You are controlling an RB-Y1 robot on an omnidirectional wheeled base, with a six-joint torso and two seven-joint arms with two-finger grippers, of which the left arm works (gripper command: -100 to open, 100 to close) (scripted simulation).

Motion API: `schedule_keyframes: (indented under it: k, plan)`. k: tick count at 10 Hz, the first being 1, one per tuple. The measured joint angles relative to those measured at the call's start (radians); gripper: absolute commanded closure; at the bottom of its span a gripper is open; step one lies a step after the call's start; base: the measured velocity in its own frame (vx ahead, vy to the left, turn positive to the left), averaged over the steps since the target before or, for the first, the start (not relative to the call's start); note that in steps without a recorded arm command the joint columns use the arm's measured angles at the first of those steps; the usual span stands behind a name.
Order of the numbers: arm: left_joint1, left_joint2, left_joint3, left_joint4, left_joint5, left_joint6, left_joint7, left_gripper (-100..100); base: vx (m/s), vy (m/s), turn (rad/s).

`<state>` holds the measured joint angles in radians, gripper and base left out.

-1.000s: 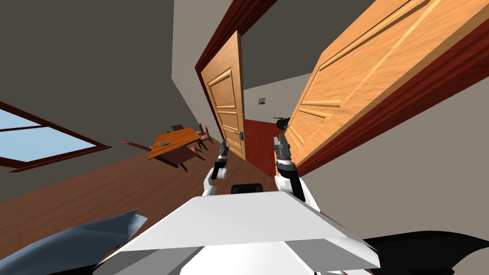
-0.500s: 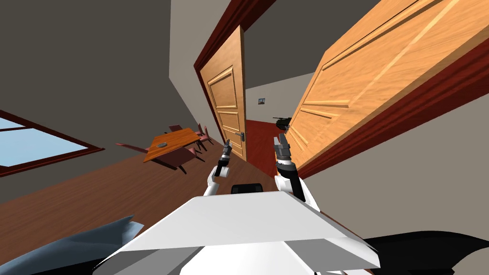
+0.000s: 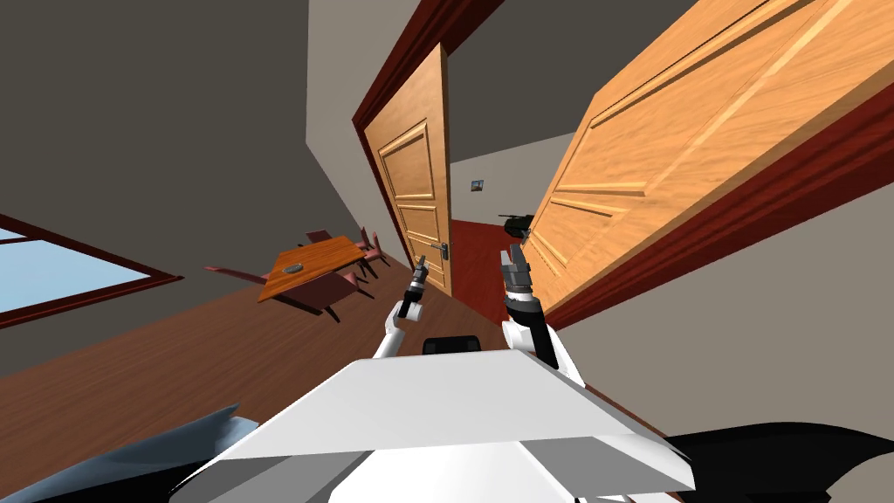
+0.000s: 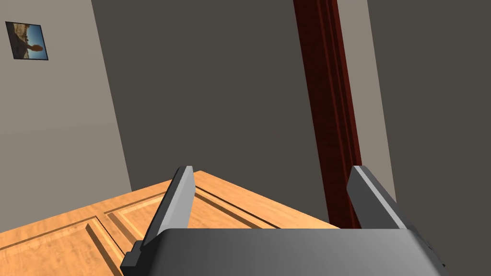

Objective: Push the door open

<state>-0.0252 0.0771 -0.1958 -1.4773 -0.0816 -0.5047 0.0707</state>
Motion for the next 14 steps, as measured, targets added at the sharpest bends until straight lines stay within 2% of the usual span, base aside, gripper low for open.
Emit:
schedule_keyframes:
  k: [6,11,14]
  plan:
    - [-0.072,-0.004,-0.031,0.128,-0.004,0.005,0.035,-100,0.057,0.066,-0.026]
    - [-0.168,-0.015,-0.068,0.28,-0.009,0.013,0.078,-100,0.075,0.096,-0.038]
    - [-0.205,-0.021,-0.085,0.35,-0.011,0.017,0.097,-100,0.062,0.081,-0.037]
